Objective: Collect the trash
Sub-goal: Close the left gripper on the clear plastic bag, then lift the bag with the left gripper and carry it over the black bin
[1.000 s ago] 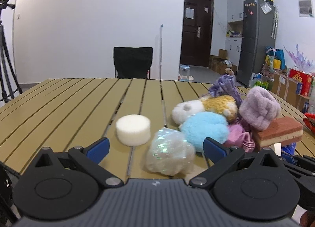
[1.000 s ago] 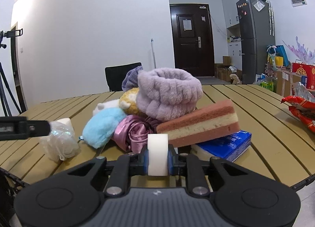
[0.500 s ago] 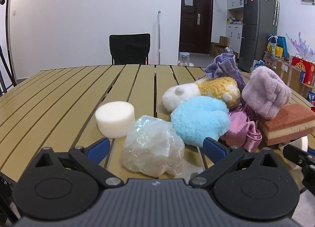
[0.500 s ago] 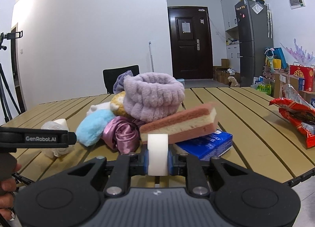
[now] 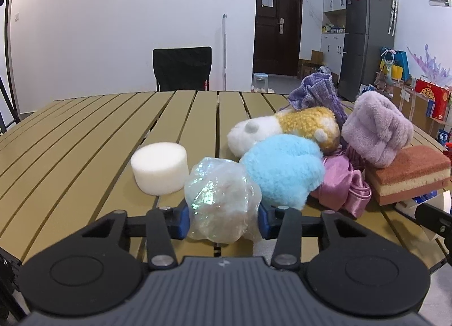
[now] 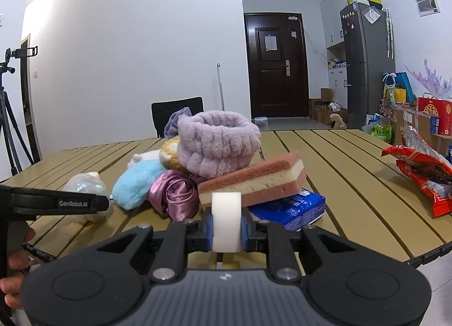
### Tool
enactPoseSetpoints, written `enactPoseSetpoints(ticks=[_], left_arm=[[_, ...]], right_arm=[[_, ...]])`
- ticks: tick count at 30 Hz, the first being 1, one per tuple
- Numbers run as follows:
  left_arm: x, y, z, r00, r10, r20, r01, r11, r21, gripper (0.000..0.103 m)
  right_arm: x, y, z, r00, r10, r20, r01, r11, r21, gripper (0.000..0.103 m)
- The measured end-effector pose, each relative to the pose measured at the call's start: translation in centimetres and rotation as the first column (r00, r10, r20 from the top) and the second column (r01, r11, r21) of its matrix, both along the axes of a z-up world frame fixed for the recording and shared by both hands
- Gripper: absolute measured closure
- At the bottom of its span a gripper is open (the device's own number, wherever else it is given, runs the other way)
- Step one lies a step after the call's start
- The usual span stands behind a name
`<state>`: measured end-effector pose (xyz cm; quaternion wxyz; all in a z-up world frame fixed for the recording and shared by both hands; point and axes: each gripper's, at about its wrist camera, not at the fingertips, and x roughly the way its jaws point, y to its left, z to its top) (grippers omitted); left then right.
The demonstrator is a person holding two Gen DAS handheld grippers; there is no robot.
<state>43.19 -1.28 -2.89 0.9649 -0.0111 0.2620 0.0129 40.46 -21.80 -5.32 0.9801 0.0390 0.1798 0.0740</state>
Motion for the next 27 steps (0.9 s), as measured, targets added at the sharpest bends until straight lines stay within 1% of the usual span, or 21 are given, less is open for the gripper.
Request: enactPoseSetpoints(ticks=[4,10,27], left_arm=[[-0.7,-0.3,0.4,1.000,0.003,0.020,-0.003,1.000,0.010,0.058],[-2.9,-0.5,1.3,0.998,-0.010,0.057,0.009,1.000,0.017,0.058],[-11.1,0.8,3.8,0.986,-0.055,0.156,0.061,0.998,-0.031,0.058]], right_arm=[[-0.4,-0.2,0.3,1.000,0.004,0.005,-0.004,1.000,0.003,0.085],[-1.4,-0.2,0.6,1.000,0.026,0.015,-0.026,1.000,0.002,0.085],[-6.9,0.4,1.4,0.997,0.066,0.050,-0.064,0.997,-0.030,0.085]])
